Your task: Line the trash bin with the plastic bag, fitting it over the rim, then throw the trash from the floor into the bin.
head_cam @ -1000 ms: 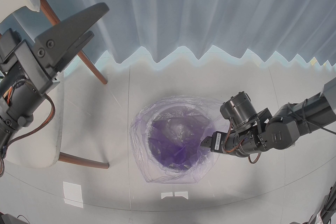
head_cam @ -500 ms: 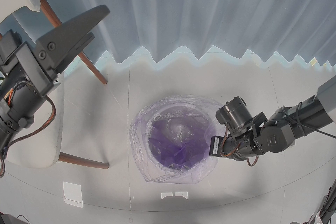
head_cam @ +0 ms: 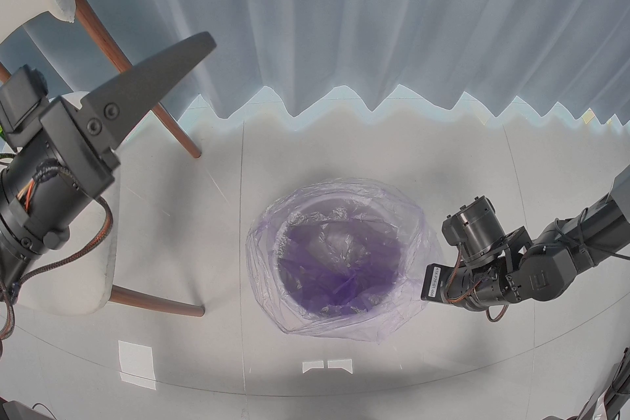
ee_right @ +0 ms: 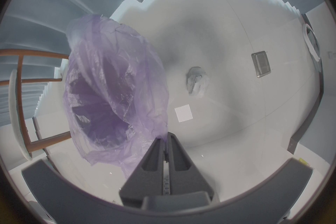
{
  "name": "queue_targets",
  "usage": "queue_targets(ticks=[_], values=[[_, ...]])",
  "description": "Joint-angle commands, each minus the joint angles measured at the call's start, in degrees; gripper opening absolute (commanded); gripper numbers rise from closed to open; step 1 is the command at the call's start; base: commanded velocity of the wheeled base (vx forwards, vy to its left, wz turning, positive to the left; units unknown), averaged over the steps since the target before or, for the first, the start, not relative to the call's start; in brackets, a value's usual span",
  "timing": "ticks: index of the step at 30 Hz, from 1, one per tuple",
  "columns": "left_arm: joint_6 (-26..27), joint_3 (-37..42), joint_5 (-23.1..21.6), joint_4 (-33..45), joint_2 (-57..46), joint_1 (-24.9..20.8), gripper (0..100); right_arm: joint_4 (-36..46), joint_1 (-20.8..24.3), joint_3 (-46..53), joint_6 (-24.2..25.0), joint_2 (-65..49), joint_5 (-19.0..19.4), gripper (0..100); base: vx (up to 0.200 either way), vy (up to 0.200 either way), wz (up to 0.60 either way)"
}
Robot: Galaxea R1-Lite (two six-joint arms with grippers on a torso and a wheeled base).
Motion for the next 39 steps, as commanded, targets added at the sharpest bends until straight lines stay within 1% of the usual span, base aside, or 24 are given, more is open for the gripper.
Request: queue_targets(ticks=[1, 6, 9, 14, 15, 16, 19, 27, 30, 31, 35, 36, 39], values=[[0.0, -1.1, 0.0, 0.0, 0.3, 0.8, 100, -4.1, -1.3, 3.4, -0.1, 3.1, 0.4, 0, 0.0, 0.0, 0.0], [-0.4, -2.0, -0.1, 0.1, 0.3, 2.0, 100, -8.8, -1.3, 4.1, 0.0, 7.4, 1.1, 0, 0.0, 0.0, 0.0], [-0.3, -1.8, -0.2, 0.1, 0.3, 2.0, 100, -11.2, -1.4, 4.1, 0.0, 10.9, 1.1, 0, 0.0, 0.0, 0.0], [-0.2, -1.6, -0.2, 0.1, 0.3, 1.7, 100, -18.5, -2.0, 4.0, 0.0, 16.9, 1.1, 0, 0.0, 0.0, 0.0], [-0.2, -1.6, -0.2, 0.1, 0.3, 1.7, 100, -18.5, -2.0, 4.0, 0.0, 16.9, 1.1, 0, 0.0, 0.0, 0.0], [-0.2, -1.5, -0.2, 0.1, 0.3, 1.7, 100, -21.2, -2.0, 3.9, 0.0, 19.2, 1.0, 0, 0.0, 0.0, 0.0], [-0.2, -1.5, -0.2, 0.1, 0.3, 1.7, 100, -23.5, -2.0, 4.1, 0.1, 21.7, 1.0, 0, 0.0, 0.0, 0.0], [-0.1, -1.2, -0.1, 0.1, 0.3, 1.5, 100, -24.5, -2.0, 4.2, 0.8, 22.0, 1.2, 0, 0.0, 0.0, 0.0], [-0.1, -1.1, -0.1, 0.1, 0.3, 1.4, 100, -27.7, -1.9, 5.8, 1.2, 21.7, 1.1, 0, 0.0, 0.0, 0.0], [-0.1, -1.1, -0.1, 0.1, 0.3, 1.4, 100, -28.7, -1.9, 6.7, 1.0, 21.5, 1.1, 100, 0.0, 0.0, 0.0], [-0.1, -1.1, -0.1, 0.1, 0.2, 1.3, 100, -33.1, -1.5, 10.1, 1.1, 20.3, 1.0, 100, 0.0, 0.0, 0.0], [-0.1, -1.1, -0.1, 0.1, 0.2, 1.3, 100, -33.1, -1.5, 10.1, 1.1, 20.3, 1.0, 100, 0.0, 0.0, 0.0], [-0.1, -1.1, -0.1, 0.1, 0.2, 1.3, 100, -36.4, -0.4, 15.5, 1.3, 13.7, 1.0, 100, 0.0, 0.0, 0.0]])
